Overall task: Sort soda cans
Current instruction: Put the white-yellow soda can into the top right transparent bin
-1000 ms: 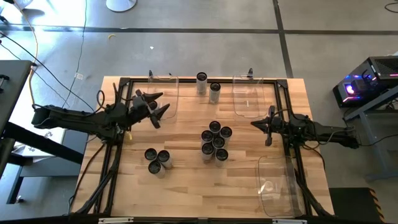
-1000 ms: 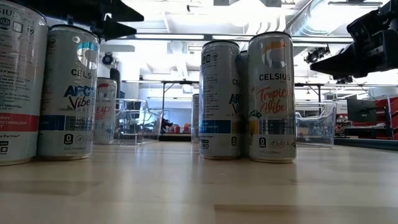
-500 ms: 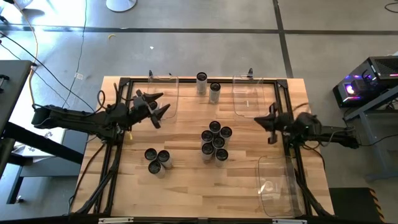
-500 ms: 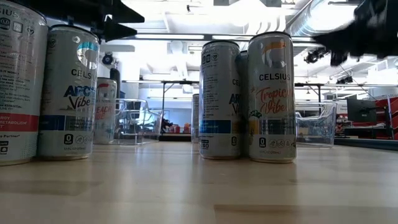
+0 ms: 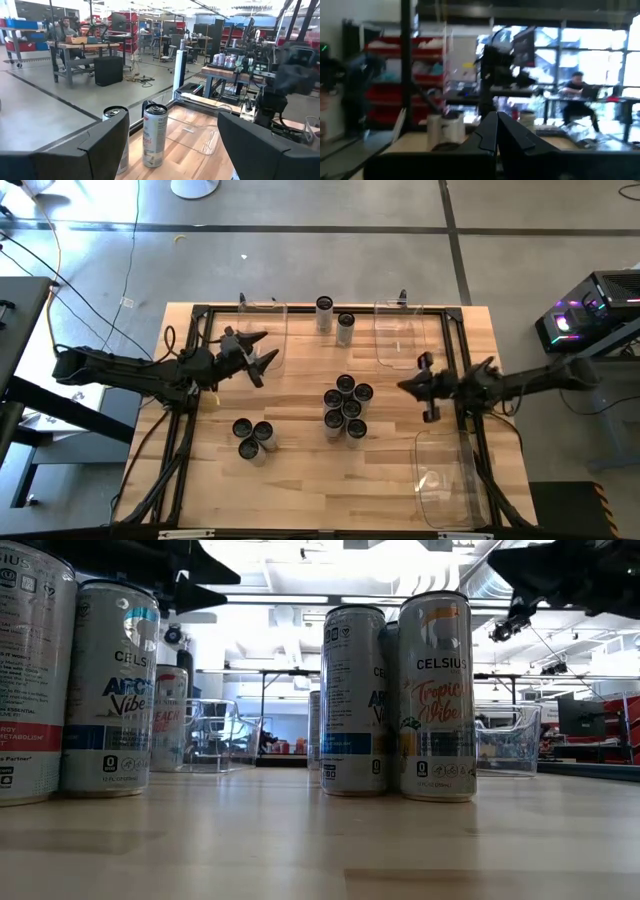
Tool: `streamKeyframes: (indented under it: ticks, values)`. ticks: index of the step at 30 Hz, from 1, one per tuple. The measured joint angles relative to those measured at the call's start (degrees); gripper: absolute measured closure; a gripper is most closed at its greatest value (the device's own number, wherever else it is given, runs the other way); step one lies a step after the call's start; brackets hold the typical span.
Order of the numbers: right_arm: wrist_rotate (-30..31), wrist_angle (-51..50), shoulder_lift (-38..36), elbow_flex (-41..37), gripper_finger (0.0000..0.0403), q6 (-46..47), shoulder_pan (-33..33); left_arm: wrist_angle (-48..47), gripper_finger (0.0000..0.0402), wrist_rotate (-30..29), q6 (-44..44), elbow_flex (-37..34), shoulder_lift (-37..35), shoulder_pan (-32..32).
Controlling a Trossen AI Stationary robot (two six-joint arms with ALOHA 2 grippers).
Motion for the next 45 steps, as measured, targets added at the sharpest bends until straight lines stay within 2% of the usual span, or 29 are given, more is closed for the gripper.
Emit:
streamKeyframes:
  ticks: [4,6,8,11,13,16,18,21,27,31,33,38,42,45]
  values:
    - [-5.1,-5.1,7.6,6.1,0.0398,-0.1,6.2,0.0,0.0103,0.7,-0.3,0.0,0.0,0.0]
    - [-4.2,-11.7,11.0,10.4,0.0398,-0.7,10.5,0.0,0.0103,1.6,-0.4,0.0,0.0,0.0]
    - [1.6,-18.9,14.4,15.6,0.0398,-0.8,15.2,-0.2,0.0103,2.8,-1.2,0.0,0.0,-0.1]
    - [14.2,-30.4,20.2,23.8,0.0398,0.2,21.7,-0.2,0.0103,4.4,-1.8,0.0,0.0,-0.2]
    - [22.3,-38.2,24.1,29.0,0.0398,5.8,24.5,-0.2,0.0103,4.7,-1.8,0.0,0.0,-0.7]
    - [28.4,-50.2,29.2,36.7,0.0398,18.6,26.4,-0.2,0.0103,4.8,-1.7,0.0,0.0,-1.2]
    - [28.9,-58.3,32.4,41.0,0.0392,28.2,26.5,-0.2,0.0103,4.8,-1.0,0.0,0.0,-1.3]
    - [25.4,-66.2,36.5,46.3,0.0363,40.2,26.0,-0.3,0.0103,4.7,0.1,0.0,0.0,-1.6]
    - [18.2,-69.5,43.2,51.6,0.0247,47.0,24.8,-0.4,0.0103,5.3,3.7,0.0,0.0,-2.8]
    - [17.2,-69.8,46.4,52.2,0.0158,47.4,23.8,-0.5,0.0103,5.4,5.3,0.0,0.0,-3.2]
    - [17.4,-70.4,47.8,52.2,0.0127,48.1,23.3,-0.8,0.0103,5.4,5.8,0.0,0.0,-3.2]
    - [18.4,-72.3,50.4,52.2,0.0106,53.3,22.5,-1.5,0.0103,5.4,5.9,0.0,0.0,-3.2]
    - [23.4,-72.2,52.7,52.2,0.0105,52.2,23.0,-1.9,0.0103,5.4,5.7,0.0,0.0,-3.2]
    - [24.7,-72.0,54.1,52.2,0.0105,50.3,23.1,-1.9,0.0103,5.4,5.7,0.0,0.0,-3.2]
